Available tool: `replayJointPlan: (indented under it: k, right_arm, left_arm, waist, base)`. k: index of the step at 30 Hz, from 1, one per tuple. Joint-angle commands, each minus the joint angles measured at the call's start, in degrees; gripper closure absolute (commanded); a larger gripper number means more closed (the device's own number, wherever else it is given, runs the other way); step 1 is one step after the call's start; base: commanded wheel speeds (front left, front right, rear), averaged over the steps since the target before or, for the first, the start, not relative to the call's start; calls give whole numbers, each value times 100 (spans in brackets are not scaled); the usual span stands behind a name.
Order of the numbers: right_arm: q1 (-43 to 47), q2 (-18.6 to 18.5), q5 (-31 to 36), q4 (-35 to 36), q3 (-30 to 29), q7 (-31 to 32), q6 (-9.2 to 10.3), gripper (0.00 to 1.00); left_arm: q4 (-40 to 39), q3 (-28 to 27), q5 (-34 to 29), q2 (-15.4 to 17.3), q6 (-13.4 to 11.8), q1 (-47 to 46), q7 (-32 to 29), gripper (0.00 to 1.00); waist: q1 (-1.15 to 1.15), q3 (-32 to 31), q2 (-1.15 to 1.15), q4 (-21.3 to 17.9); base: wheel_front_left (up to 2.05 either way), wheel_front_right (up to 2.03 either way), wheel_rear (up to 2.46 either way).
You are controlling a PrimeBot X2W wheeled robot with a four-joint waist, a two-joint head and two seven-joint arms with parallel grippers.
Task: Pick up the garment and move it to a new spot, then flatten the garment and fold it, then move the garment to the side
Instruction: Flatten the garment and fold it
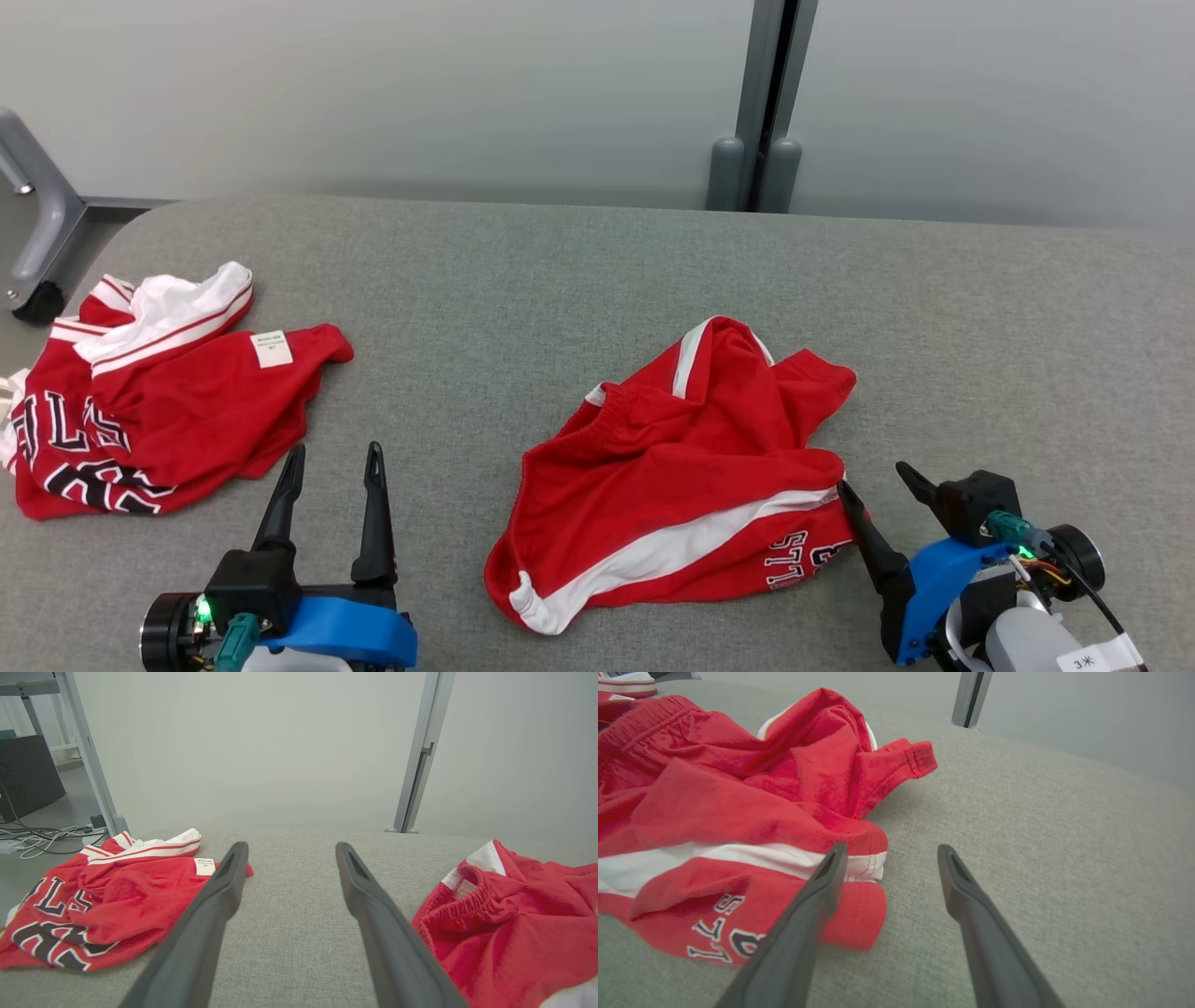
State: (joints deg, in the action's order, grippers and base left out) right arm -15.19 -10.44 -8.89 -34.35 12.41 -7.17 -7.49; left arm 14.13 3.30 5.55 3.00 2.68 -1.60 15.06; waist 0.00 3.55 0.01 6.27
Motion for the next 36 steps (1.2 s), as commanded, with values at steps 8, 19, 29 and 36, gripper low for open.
replayJointPlan:
  k: [8, 19, 29, 36]
  right_arm:
    - [-692, -104, -296, -1073, 635, -51, -1, 0]
    - [-1064, 53, -1049, -1827, 1598, -37, -8, 100]
    - [-1705, -565, -1562, -1884, 1429, -674, -1, 100]
    - [-1794, -711, -1583, -1866, 1332, -786, -1, 100]
  left_arm:
    - [-14, 145, 53, -12, -43, -300, 17, 0]
    - [71, 316, 184, -15, -89, -443, 17, 0]
    - [79, 309, 238, -14, -135, -387, 17, 0]
    - [115, 303, 245, -14, -125, -281, 17, 0]
  waist:
    - [0, 339, -1, 256]
    - [0, 366, -1, 351]
    - [0, 322, -1, 221]
    - [0, 97, -1, 45]
  base:
    - [0, 0, 0]
    - [0, 0, 0]
    - [0, 0, 0]
    - [0, 0, 0]
